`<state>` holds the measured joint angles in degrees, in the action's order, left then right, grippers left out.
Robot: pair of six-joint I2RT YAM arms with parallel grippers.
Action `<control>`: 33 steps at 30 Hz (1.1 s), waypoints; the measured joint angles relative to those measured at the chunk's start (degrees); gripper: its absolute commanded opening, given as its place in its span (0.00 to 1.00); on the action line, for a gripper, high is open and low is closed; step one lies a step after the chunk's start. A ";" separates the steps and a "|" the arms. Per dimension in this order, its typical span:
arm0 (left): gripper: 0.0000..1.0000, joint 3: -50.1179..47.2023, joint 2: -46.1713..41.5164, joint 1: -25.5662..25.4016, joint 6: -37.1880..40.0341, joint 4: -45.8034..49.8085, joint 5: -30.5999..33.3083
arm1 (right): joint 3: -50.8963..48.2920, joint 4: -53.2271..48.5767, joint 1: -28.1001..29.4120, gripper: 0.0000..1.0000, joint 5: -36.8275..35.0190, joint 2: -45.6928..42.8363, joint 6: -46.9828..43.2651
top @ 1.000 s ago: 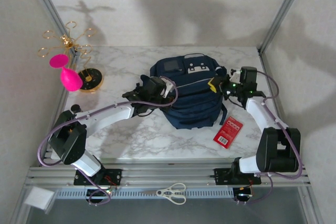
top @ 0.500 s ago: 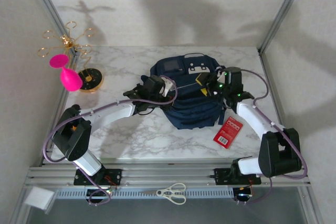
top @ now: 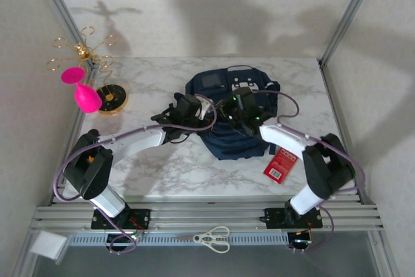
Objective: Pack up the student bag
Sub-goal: Unzip the student bag at the center of the table.
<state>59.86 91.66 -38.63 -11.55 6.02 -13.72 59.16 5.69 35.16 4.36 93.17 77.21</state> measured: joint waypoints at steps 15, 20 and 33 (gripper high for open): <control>0.00 -18.03 -23.06 6.47 -6.86 -2.78 4.31 | 16.33 -7.06 6.84 0.00 11.52 9.07 -12.76; 0.00 -18.95 -23.98 8.37 -7.98 -3.82 2.36 | 14.25 -10.08 2.60 0.00 18.01 5.31 -17.11; 0.00 -15.37 -13.99 14.25 -7.82 -7.78 -7.76 | 13.57 -12.83 -2.27 0.15 24.39 3.69 -24.65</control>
<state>44.49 77.67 -24.38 -19.38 -1.76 -21.47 72.73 -7.14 32.88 28.75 96.86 52.56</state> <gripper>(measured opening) 0.053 0.107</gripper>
